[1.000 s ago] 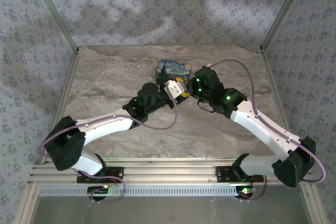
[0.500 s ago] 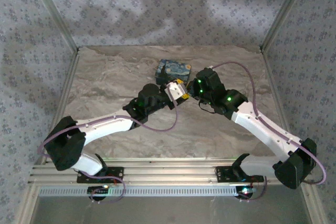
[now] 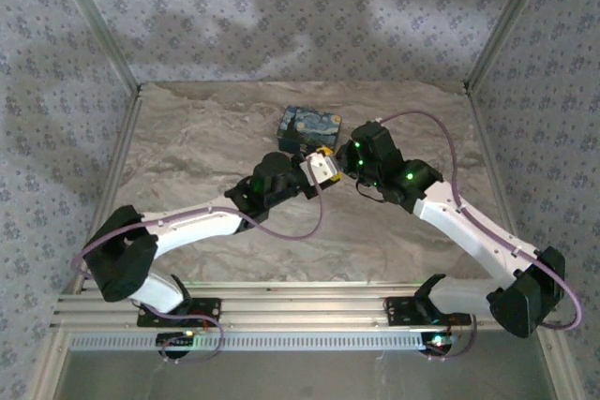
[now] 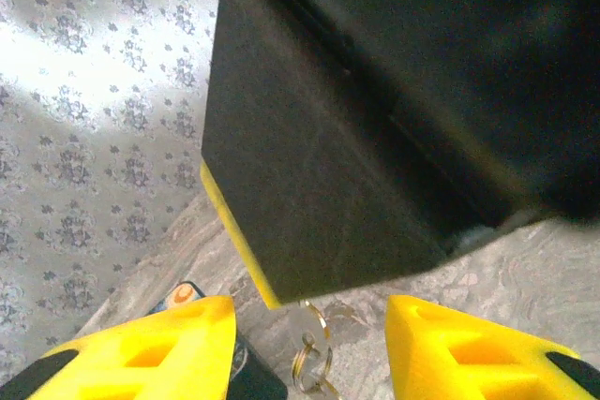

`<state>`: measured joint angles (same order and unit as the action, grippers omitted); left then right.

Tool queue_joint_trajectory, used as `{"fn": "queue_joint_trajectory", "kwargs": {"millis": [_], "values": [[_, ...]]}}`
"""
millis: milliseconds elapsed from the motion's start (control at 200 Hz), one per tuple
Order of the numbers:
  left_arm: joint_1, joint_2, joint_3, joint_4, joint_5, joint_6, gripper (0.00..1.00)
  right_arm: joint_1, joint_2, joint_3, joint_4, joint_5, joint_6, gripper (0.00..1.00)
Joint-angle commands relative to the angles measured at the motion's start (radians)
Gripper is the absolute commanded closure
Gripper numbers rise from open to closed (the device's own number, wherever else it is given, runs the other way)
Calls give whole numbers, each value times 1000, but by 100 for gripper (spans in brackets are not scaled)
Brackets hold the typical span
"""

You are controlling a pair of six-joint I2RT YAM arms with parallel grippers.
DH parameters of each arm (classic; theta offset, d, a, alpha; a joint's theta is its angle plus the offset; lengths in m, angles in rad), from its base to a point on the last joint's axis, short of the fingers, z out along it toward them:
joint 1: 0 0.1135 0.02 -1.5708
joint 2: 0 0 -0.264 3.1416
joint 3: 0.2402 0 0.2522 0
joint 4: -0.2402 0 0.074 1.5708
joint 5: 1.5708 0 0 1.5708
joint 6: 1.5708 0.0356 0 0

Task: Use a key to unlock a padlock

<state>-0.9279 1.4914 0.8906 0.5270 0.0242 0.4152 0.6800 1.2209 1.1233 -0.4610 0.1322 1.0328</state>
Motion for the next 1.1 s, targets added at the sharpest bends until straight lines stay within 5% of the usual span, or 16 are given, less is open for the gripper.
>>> {"fn": "queue_joint_trajectory", "kwargs": {"millis": [0, 580, 1094], "values": [[-4, 28, 37, -28, -43, 20, 55, 6, -12, 0, 7, -17, 18, 100], [-15, 75, 27, -29, -89, 25, 55, -7, -24, -17, 13, -26, 45, 100], [-17, 24, -72, 105, -58, 38, 52, -62, -13, -64, 61, -163, 104, 100]]}}
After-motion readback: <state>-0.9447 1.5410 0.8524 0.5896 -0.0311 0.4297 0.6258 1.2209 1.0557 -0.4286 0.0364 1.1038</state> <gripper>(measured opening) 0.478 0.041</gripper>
